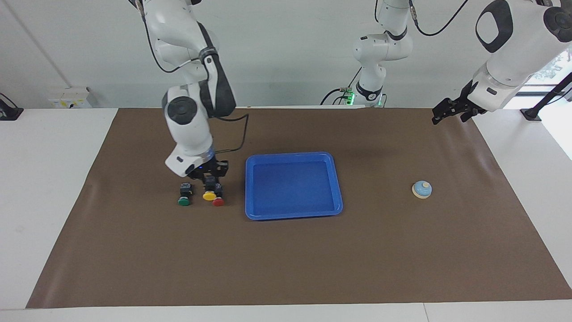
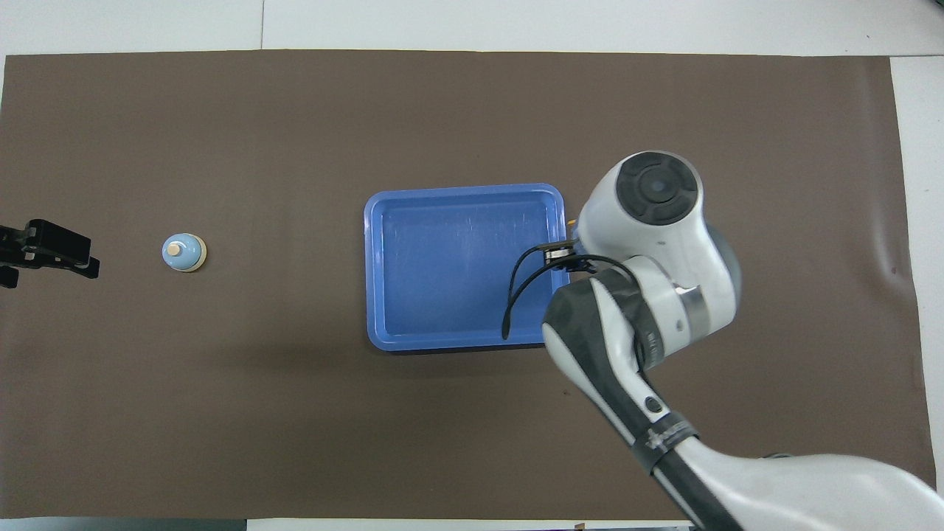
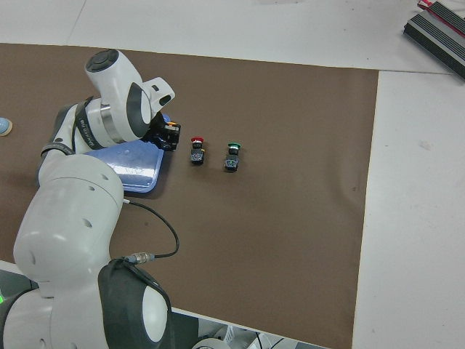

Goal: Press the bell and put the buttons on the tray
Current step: 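Carry the yellow button into the blue tray and release it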

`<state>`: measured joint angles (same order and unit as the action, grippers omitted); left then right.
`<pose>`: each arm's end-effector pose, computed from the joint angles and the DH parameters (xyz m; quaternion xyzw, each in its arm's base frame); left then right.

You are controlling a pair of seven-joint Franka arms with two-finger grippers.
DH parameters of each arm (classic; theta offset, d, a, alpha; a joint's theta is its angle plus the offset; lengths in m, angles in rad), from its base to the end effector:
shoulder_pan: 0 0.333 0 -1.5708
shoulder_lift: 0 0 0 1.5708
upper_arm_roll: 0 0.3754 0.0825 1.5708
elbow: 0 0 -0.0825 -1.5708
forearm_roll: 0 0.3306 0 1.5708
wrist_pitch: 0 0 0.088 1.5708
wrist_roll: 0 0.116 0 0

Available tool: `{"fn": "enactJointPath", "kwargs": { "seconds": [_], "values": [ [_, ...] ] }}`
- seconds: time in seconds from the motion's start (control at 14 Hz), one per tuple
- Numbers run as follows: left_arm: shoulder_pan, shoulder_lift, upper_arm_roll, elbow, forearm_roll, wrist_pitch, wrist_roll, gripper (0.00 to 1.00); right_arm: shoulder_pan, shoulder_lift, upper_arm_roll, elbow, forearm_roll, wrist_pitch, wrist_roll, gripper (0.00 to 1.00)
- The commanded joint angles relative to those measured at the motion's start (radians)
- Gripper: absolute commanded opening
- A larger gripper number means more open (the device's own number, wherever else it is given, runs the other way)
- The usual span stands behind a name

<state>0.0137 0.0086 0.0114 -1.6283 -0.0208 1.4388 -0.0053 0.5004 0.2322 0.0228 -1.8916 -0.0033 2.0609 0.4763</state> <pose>0.4844 0.0095 0.6371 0.9949 0.0148 -0.0988 0.0113 0.4959 0.2847 0.4546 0.9992 0.0240 -0.0281 0.0140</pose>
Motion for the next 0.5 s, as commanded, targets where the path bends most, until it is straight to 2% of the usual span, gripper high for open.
{"fn": "enactJointPath", "kwargs": {
  "seconds": [0.0,0.14,0.43],
  "values": [
    [-0.021,-0.016,0.022,-0.007,-0.005,-0.003,-0.007,1.0,0.035,0.013,-0.007,-0.023,0.025,0.03,0.057,0.0],
    [-0.021,-0.016,0.019,-0.007,-0.005,-0.003,-0.007,1.0,0.03,0.004,-0.007,-0.081,0.025,0.077,0.058,0.0],
    [-0.021,-0.016,0.022,-0.007,-0.005,-0.003,-0.007,1.0,0.027,0.028,-0.007,-0.098,0.042,0.131,0.053,0.0]
  ]
}}
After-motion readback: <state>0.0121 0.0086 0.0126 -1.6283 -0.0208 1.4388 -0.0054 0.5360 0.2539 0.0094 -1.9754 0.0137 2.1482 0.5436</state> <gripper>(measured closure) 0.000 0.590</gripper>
